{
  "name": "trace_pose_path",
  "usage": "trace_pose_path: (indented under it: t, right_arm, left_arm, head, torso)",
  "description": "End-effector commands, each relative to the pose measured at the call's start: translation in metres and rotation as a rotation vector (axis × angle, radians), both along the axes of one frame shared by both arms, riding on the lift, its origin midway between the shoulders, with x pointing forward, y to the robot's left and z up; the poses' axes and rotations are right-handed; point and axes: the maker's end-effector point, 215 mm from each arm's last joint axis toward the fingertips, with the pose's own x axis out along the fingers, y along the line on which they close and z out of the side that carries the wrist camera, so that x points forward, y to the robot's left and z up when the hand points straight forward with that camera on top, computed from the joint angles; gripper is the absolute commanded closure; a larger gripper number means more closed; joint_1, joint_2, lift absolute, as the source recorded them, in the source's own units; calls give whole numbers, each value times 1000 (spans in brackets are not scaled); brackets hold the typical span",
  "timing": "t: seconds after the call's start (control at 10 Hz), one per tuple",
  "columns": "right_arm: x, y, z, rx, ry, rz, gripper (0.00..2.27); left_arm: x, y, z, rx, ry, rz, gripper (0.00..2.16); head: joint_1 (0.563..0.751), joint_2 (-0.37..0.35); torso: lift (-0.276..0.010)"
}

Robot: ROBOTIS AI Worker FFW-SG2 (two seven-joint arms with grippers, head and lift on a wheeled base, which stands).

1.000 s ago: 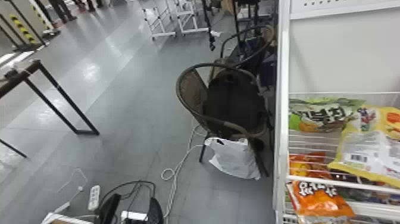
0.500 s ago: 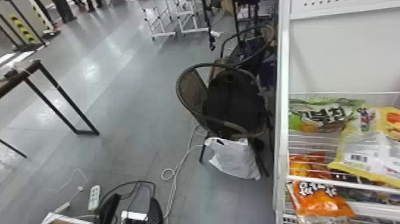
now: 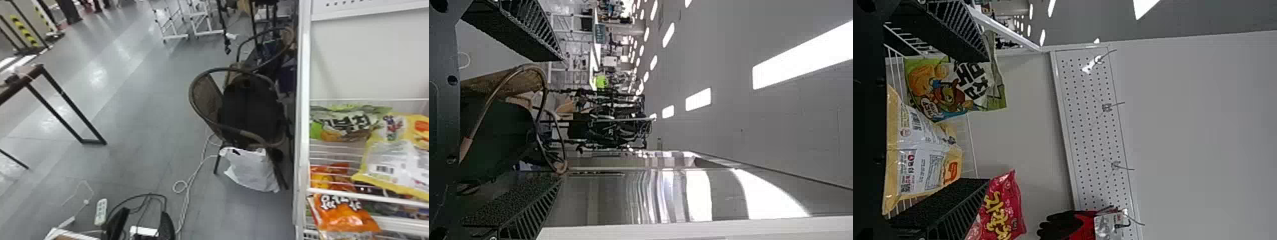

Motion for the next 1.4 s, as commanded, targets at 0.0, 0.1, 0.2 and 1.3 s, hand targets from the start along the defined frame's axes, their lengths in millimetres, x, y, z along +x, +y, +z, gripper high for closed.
trace_pose_path:
  t: [0.0, 0.1, 0.2, 1.3]
  right_arm:
    - [0, 0, 0, 1, 0, -1, -1]
    - [0, 0, 0, 1, 0, -1, -1]
    - [0, 0, 0, 1, 0, -1, -1]
    - [0, 0, 0, 1, 0, -1, -1]
  left_arm:
    - [0, 0, 0, 0, 0, 0, -1]
    - [0, 0, 0, 0, 0, 0, -1]
    - [0, 0, 0, 0, 0, 0, -1]
    - [0, 0, 0, 0, 0, 0, -1]
  head:
    - [695, 350]
    - [695, 350]
    - [695, 350]
    - [695, 350]
  torso:
    - [1]
    - [1]
    - [1]
    - [1]
